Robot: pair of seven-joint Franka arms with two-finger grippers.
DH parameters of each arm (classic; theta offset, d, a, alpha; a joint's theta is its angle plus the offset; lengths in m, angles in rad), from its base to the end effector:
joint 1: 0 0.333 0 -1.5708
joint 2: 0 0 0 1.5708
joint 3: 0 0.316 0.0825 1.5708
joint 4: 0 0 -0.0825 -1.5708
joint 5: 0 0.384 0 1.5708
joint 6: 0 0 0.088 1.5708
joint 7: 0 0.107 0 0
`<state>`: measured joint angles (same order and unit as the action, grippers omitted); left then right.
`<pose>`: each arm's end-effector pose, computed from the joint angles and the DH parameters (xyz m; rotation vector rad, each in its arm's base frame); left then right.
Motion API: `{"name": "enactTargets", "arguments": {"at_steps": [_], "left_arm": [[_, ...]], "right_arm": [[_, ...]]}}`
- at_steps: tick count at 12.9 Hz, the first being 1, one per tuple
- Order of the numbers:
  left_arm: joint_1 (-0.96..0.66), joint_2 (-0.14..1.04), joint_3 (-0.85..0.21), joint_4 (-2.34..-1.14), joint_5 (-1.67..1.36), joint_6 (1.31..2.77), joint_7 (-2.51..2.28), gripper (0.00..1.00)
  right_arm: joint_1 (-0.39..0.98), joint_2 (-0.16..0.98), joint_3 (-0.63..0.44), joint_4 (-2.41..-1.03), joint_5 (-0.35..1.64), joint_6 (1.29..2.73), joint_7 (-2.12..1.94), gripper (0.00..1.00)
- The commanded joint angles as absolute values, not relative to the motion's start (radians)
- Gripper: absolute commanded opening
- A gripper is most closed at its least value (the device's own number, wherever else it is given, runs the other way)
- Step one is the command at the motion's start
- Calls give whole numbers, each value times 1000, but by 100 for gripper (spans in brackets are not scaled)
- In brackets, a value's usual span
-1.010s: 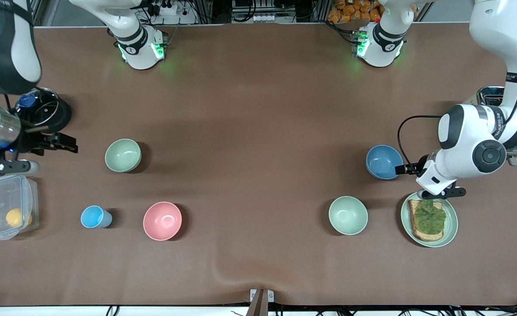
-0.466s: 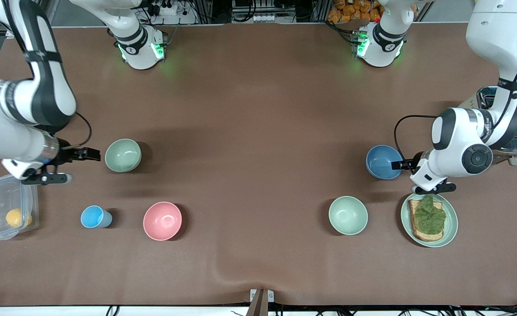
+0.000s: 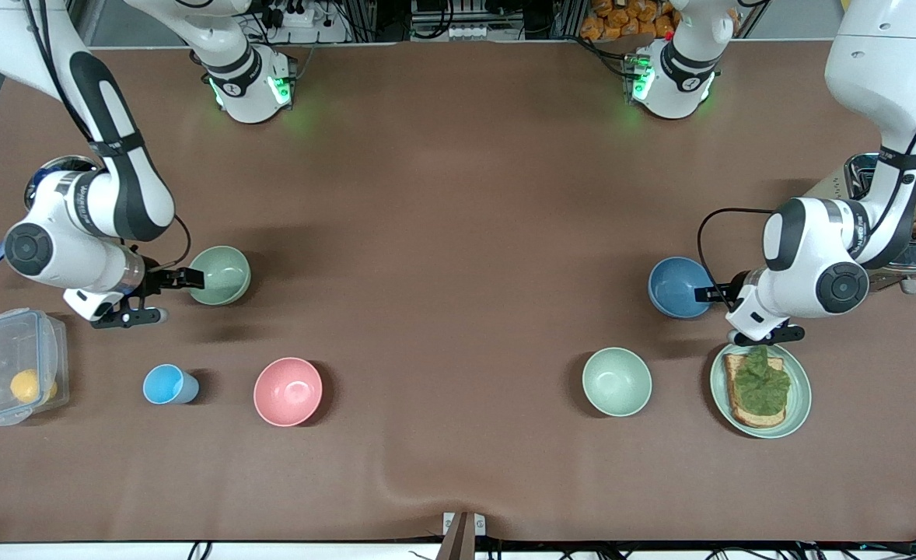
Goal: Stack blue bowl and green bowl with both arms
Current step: 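Grasp the blue bowl rim with the left gripper while the right gripper lowers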
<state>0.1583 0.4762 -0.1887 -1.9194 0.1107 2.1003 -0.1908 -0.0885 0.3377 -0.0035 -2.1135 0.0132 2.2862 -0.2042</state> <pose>0.5934 -0.0097 0.2265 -3.0770 -0.1522 0.4385 0.5576 -0.0511 0.2403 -3.0950 -0.1593 0.2516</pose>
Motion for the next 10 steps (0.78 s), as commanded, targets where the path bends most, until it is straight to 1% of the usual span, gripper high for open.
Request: {"name": "enactTargets", "arguments": {"at_steps": [1,2,4,5,6,7,10], "left_arm": [[167,485,-196,-1922,123,2112,-178,74],[166,486,-196,-1919,123,2112,-178,70],[166,494,-196,-1919,123,2120,-176,67],[166,500,-196,-1917,123,2125,-178,65],[166,505,-196,-1914,123,2125,-178,64],[166,505,-196,-1913,121,2125,-178,59],[166,517,-198,-1913,117,2135,-178,53]], "right_arm": [[-94,336,9,-2216,35,2448,-230,91],[-86,342,12,-2232,37,2476,-232,76],[-84,342,15,-2233,37,2479,-232,54],[-87,342,15,-2233,37,2479,-245,35],[-89,342,15,-2233,37,2479,-255,11],[-86,342,15,-2233,35,2477,-255,0],[-83,336,17,-2223,35,2457,-255,0]]}}
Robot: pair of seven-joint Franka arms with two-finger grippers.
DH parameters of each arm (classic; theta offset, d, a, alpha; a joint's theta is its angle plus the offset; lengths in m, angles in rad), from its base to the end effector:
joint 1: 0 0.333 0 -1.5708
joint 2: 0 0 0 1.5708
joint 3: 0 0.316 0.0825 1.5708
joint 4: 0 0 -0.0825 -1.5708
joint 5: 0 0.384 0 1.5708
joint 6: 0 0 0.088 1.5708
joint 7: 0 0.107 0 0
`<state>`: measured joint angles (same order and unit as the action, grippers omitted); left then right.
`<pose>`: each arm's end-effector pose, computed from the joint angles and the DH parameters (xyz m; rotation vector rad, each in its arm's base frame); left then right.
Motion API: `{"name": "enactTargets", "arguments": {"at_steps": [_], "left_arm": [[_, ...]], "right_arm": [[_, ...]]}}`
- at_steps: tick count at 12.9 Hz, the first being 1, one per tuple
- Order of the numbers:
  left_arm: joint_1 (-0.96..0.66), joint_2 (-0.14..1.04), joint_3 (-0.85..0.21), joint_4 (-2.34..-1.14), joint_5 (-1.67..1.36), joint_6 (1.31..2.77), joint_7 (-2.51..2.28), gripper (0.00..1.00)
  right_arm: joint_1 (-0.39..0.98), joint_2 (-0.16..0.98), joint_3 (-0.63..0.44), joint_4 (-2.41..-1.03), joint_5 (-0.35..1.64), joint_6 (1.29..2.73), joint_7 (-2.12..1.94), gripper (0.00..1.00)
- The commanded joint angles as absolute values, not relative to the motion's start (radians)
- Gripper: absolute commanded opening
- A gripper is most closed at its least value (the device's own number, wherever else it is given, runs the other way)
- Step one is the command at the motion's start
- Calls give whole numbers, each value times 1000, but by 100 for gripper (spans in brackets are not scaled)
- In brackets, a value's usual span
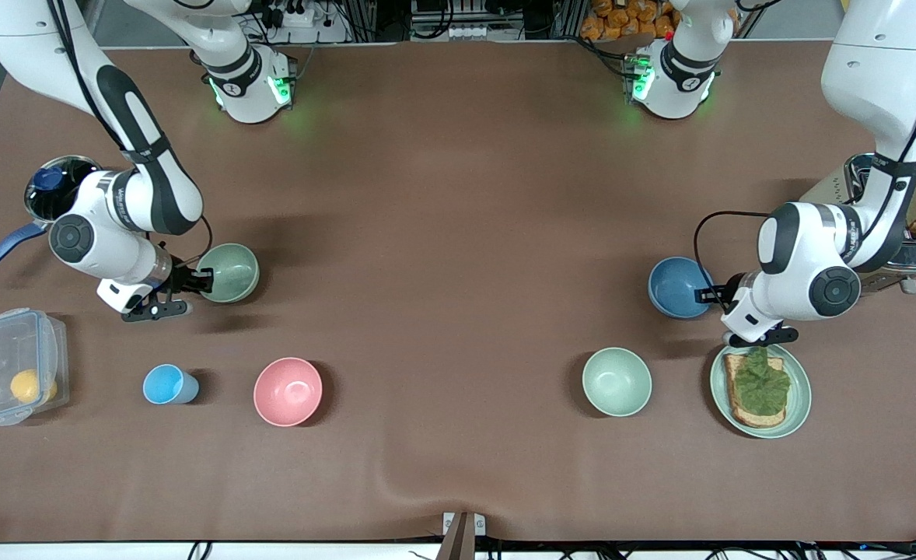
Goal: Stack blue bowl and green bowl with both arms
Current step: 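Grasp the light green bowl rim with the right gripper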
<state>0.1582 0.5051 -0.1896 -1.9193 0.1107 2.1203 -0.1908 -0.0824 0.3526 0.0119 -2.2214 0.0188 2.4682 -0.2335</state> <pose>0.5927 -0.0110 0.2107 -3.0814 -0.1499 0.4529 0.5374 -0.0379 0.2060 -3.0982 -0.2284 0.1590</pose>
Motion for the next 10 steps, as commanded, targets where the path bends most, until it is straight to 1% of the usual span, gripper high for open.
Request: {"name": "enactTargets", "arguments": {"at_steps": [1,3,4,5,6,7,10], "left_arm": [[166,522,-198,-1911,117,2137,-178,49],[161,522,-198,-1910,115,2138,-186,37],[161,523,-198,-1908,115,2138,-186,29],[161,523,-198,-1907,115,2138,-186,19],[161,529,-198,-1902,115,2138,-186,3],[161,529,-198,-1902,115,2138,-186,0],[160,529,-198,-1901,115,2143,-186,0]], "right_arm": [[-81,325,29,-2215,41,2412,-242,0],[-77,304,67,-2175,112,2308,-195,0],[-77,302,72,-2175,120,2307,-187,0],[-72,298,75,-2175,124,2303,-184,0],[-48,279,75,-2174,142,2298,-164,0],[-14,267,75,-2172,144,2290,-100,0],[132,253,74,-2090,143,2202,179,0]]}}
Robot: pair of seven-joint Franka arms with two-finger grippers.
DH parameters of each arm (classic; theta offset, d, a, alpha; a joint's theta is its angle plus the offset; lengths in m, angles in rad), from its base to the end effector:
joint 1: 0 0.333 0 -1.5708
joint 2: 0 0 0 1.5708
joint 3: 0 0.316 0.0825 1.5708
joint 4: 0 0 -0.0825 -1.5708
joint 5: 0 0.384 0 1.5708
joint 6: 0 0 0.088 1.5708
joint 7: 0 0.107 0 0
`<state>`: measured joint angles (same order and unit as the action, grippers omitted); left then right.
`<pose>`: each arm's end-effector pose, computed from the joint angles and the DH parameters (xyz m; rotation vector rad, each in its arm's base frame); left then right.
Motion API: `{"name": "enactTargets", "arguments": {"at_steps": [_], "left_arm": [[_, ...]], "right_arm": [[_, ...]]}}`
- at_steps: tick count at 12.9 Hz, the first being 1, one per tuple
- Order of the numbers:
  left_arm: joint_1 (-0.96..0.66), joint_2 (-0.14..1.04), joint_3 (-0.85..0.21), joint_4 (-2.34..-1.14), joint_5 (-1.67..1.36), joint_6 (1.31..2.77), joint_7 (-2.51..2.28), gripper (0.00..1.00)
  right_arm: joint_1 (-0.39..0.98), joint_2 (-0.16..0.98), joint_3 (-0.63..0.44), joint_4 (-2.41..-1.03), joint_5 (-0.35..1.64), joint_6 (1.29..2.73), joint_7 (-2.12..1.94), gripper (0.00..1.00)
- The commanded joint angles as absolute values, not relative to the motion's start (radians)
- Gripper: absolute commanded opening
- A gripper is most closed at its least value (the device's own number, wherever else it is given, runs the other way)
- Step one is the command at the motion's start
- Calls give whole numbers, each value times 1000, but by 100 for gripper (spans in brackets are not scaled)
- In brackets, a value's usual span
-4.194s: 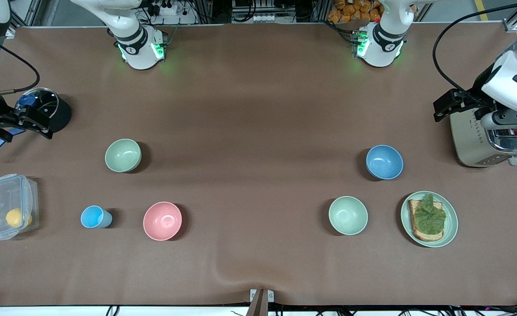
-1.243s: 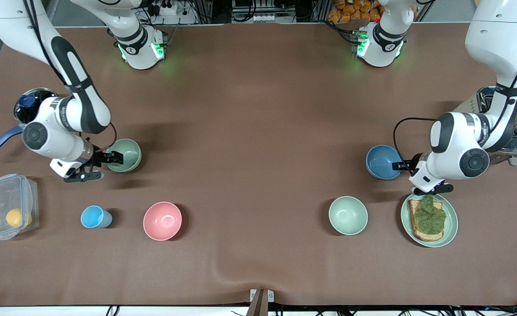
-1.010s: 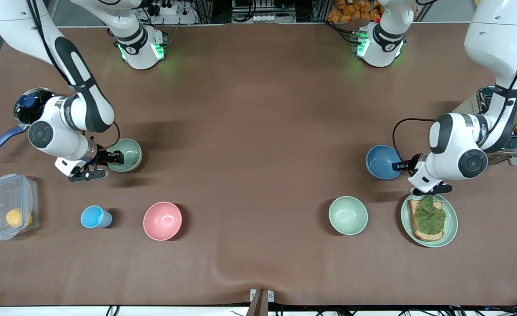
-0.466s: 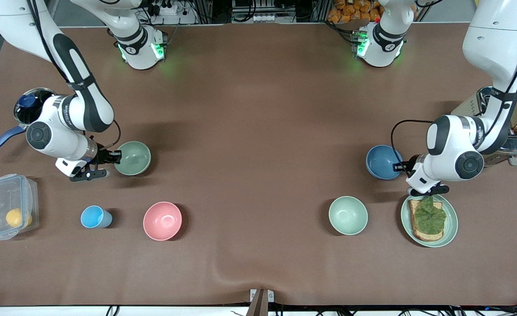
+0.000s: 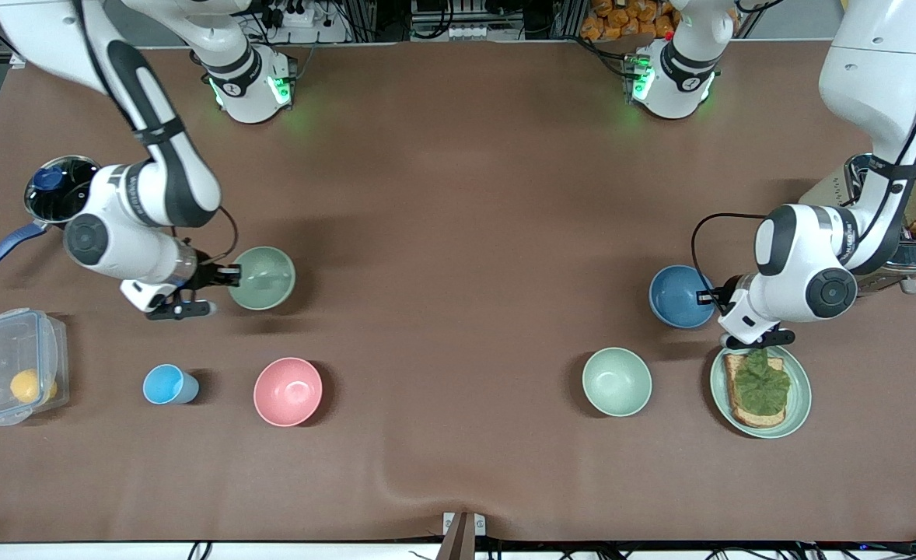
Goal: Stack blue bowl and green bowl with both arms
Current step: 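Slide the green bowl toward the table middle with the right gripper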
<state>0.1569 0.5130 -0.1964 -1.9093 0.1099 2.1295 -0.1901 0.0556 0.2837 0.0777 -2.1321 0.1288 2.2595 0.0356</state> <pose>0.5965 -0.0157 0.2107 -3.0902 -0.1394 0.4359 0.5494 0.0770 0.2621 -3.0301 -0.0100 0.2510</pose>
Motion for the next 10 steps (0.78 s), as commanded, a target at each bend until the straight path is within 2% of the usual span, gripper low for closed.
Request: {"name": "enactTargets", "arguments": {"at_steps": [1,5,8,10], "left_arm": [[161,529,-198,-1899,115,2143,-186,0],[167,505,-199,-1875,115,2138,-167,0],[167,456,-204,-1852,114,2115,-170,0],[163,434,-218,-1786,114,2033,-178,0]], "right_arm": [[176,256,75,-2060,144,2183,274,0],[314,279,75,-1990,155,2190,573,0],[414,310,72,-1941,248,2212,720,0],[483,353,72,-1924,252,2284,845,0]]}}
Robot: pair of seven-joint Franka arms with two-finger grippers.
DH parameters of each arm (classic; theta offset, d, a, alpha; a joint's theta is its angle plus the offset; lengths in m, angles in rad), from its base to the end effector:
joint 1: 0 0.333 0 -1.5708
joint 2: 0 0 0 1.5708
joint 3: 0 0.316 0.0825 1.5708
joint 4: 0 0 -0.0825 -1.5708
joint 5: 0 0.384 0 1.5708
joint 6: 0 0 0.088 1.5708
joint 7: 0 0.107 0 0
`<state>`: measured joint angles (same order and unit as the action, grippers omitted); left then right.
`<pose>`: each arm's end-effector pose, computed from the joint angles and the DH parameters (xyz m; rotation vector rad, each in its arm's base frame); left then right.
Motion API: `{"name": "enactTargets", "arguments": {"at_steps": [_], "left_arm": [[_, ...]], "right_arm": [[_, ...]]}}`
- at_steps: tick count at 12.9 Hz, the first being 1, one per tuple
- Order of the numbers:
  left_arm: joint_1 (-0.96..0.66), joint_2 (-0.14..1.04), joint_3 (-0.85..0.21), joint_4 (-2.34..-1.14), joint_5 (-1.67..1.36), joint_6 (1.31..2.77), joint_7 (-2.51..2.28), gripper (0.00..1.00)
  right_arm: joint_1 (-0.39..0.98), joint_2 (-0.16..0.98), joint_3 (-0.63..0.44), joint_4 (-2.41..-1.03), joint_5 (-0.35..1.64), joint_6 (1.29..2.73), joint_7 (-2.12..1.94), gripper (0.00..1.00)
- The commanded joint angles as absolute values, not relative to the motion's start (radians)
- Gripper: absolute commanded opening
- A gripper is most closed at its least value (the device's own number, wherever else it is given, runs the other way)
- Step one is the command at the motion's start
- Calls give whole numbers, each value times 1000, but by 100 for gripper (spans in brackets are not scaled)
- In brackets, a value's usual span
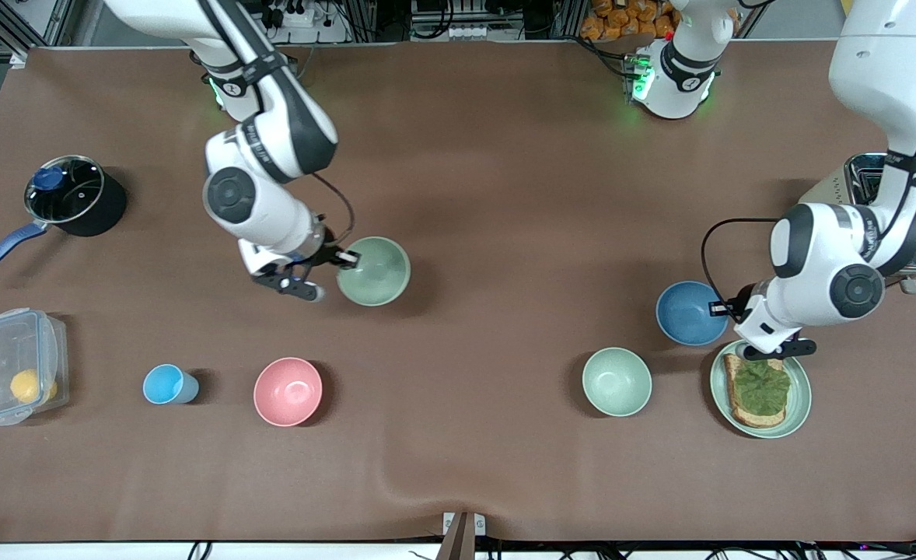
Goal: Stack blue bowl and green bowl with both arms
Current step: 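Slide the green bowl toward the table middle with the right gripper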
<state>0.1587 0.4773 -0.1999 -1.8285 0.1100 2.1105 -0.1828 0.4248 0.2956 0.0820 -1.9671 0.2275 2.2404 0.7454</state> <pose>0.6248 -0.0134 0.2626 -3.1091 -0.1394 0.2855 0.5270 0.2980 0.3222 -2.9302 0.5719 0.2035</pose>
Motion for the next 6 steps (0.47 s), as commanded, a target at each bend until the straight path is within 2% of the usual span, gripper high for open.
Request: {"name": "enactTargets", "arguments": {"at_steps": [1,4,6], "left_arm": [[163,431,-239,-1746,107,1985,-179,0],[160,407,-270,-1678,40,1942,-183,0],[158,391,-304,-1655,28,1919,-195,0]], "right_arm": [[517,386,72,-1919,253,2331,897,0],[618,495,71,-1895,249,2503,1021,0],[655,538,69,-1864,241,2516,1075,0]]}}
